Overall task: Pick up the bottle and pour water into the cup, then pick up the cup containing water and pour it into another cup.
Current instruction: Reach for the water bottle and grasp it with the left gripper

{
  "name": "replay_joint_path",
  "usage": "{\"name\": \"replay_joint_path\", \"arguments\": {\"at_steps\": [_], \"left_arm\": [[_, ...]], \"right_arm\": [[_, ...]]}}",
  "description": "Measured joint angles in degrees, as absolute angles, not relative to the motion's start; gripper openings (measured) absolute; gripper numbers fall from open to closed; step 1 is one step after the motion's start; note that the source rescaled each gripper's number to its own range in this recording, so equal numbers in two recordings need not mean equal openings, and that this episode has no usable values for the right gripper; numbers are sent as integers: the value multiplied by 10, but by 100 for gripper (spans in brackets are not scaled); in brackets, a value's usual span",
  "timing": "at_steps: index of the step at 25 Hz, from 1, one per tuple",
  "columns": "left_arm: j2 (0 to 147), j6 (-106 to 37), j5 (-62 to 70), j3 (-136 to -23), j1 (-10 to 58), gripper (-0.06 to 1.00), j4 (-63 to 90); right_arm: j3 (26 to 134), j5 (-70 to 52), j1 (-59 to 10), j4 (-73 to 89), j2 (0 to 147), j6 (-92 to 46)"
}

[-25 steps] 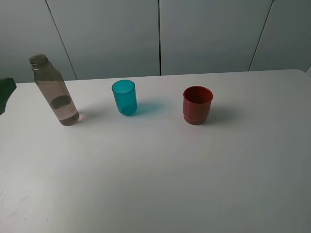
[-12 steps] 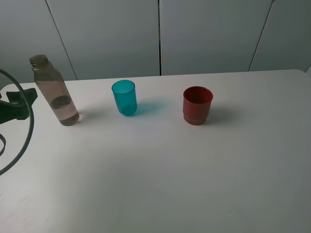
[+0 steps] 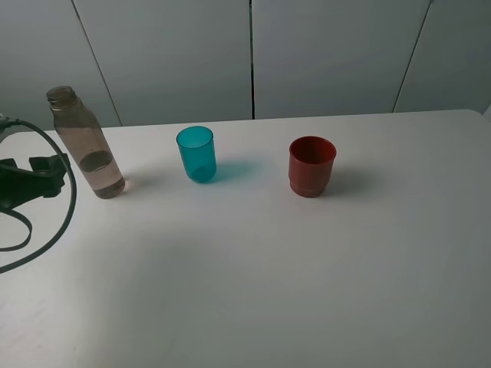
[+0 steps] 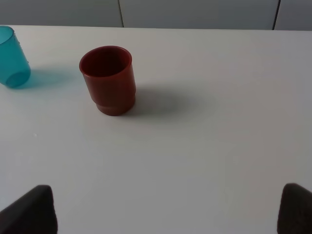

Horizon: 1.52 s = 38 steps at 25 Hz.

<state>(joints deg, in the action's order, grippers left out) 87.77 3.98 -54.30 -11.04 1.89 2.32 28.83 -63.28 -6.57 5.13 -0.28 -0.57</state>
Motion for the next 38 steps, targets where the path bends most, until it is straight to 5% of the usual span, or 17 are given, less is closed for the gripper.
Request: {"name": "replay_joint_path", "arguments": {"at_steps": [7, 38], "left_arm": [[972, 40, -683, -114, 19, 100, 27], [1184, 25, -693, -325, 19, 100, -60]], "right_arm": [[288, -633, -66, 51, -3, -6], [288, -633, -66, 51, -3, -6]]}}
